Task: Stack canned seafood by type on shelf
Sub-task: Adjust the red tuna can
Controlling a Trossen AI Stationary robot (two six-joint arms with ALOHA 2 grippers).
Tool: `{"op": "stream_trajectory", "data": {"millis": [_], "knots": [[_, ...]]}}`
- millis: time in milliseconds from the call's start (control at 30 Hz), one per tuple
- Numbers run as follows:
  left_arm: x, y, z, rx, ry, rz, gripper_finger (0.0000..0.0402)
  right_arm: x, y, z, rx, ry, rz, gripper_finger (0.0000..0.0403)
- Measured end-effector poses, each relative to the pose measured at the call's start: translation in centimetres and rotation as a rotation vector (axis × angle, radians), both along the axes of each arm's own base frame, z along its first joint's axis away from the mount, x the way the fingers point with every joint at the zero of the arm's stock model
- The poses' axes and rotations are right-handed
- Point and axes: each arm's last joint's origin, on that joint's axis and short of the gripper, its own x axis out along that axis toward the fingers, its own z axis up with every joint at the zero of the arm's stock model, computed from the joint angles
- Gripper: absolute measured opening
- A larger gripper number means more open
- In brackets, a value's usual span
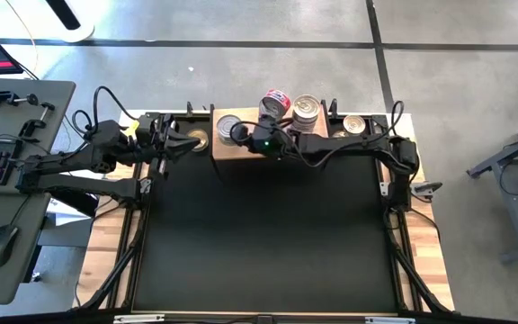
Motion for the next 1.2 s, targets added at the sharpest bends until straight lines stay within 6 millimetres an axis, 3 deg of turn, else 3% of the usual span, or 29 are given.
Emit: {"op": "stream_trajectory", "data": {"millis": [167,533,700,833,967,1200], "knots": [[-0.1,0.0,0.0,0.000,-0.001,0.003,0.0000,-2.0,0.6,3.2,-0.115,0.041,0.078,0.0206],[0.0,0.0,-0.4,-0.005,0.044,0.004,0.0000,-10.1,1.7,12.5,-0.583,0.159,0.308,0.0206],[0.4,0.1,-1.1,0.000,0.110,0.007,0.0000,-12.6,0.8,12.5,-0.759,0.437,0.350,0.0206],[1.4,0.2,-1.7,-0.013,0.158,0.003,0.0000,-13.6,-0.6,11.2,-0.717,0.593,0.391,0.0206],[2.6,0.3,-2.4,-0.038,0.202,0.001,0.0000,-14.2,-2.1,11.2,-0.739,0.664,0.352,0.0206],[4.6,0.9,-3.3,-0.107,0.220,0.119,0.0000,-15.4,-3.2,12.4,-0.934,0.745,0.383,0.0206]]}}
